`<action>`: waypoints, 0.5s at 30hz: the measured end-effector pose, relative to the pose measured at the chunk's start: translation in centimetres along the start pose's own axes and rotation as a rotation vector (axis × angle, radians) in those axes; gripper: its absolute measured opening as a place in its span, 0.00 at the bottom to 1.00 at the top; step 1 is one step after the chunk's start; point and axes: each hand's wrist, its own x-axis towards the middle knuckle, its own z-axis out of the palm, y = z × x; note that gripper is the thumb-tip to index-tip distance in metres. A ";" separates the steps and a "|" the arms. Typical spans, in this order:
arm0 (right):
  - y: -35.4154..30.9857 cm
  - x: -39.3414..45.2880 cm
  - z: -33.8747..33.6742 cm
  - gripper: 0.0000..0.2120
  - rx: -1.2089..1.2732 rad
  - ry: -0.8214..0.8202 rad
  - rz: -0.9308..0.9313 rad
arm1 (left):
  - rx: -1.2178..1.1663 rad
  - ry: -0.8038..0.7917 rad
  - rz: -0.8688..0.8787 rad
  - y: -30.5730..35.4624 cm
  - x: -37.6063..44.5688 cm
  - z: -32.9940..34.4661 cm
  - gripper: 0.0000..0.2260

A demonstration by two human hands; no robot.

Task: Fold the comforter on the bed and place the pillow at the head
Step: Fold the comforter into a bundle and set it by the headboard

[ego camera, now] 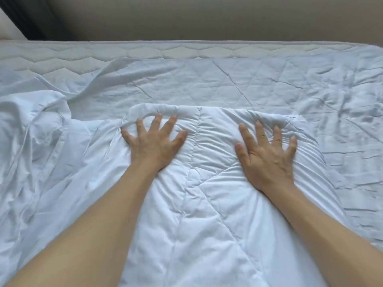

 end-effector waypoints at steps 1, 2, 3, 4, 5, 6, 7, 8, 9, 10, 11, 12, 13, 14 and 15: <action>-0.1 0.1 0.2 0.31 -0.001 0.000 0.001 | -0.002 -0.002 0.001 0.2 0.2 -0.1 0.33; -0.1 0.1 0.2 0.31 -0.005 -0.001 0.000 | -0.001 -0.005 -0.001 0.3 0.4 -0.2 0.33; -0.1 0.0 0.3 0.31 -0.010 -0.001 -0.001 | 0.002 -0.001 -0.002 0.3 0.3 -0.2 0.32; -0.1 -0.2 0.3 0.31 -0.013 -0.001 0.001 | 0.001 0.014 0.003 0.2 0.0 -0.1 0.31; 0.0 -0.3 0.2 0.31 -0.013 -0.005 0.004 | 0.000 0.038 0.010 0.1 -0.7 0.0 0.31; 0.0 -0.5 0.2 0.31 -0.012 -0.014 -0.001 | 0.003 0.056 0.013 -0.2 -1.6 0.1 0.30; 0.1 -0.5 0.1 0.32 -0.012 -0.031 -0.009 | 0.009 0.063 0.017 -0.5 -2.7 0.2 0.30; 0.3 -0.7 -0.1 0.32 -0.011 -0.056 -0.012 | 0.019 0.056 0.025 -0.8 -4.0 0.2 0.31; 0.4 -0.8 -0.4 0.32 -0.004 -0.081 -0.018 | 0.028 0.044 0.025 -1.4 -5.4 0.2 0.31; 0.5 -1.1 -0.7 0.32 0.003 -0.096 -0.026 | 0.027 0.037 0.024 -2.1 -6.8 0.2 0.32; 0.7 -1.6 -0.9 0.32 0.004 -0.101 -0.029 | 0.022 0.032 0.028 -2.8 -8.2 0.2 0.33; 0.9 -2.4 -1.1 0.33 -0.001 -0.100 -0.035 | 0.020 0.025 0.028 -3.3 -9.7 0.2 0.33; 1.1 -3.4 -1.2 0.34 -0.008 -0.099 -0.041 | 0.023 0.016 0.020 -3.9 -11.4 0.3 0.33; 1.2 -4.7 -1.3 0.35 -0.009 -0.097 -0.039 | 0.026 0.008 0.010 -4.3 -13.1 0.5 0.33; 1.3 -6.3 -1.3 0.36 -0.002 -0.091 -0.030 | 0.023 0.004 0.000 -4.6 -14.9 0.7 0.33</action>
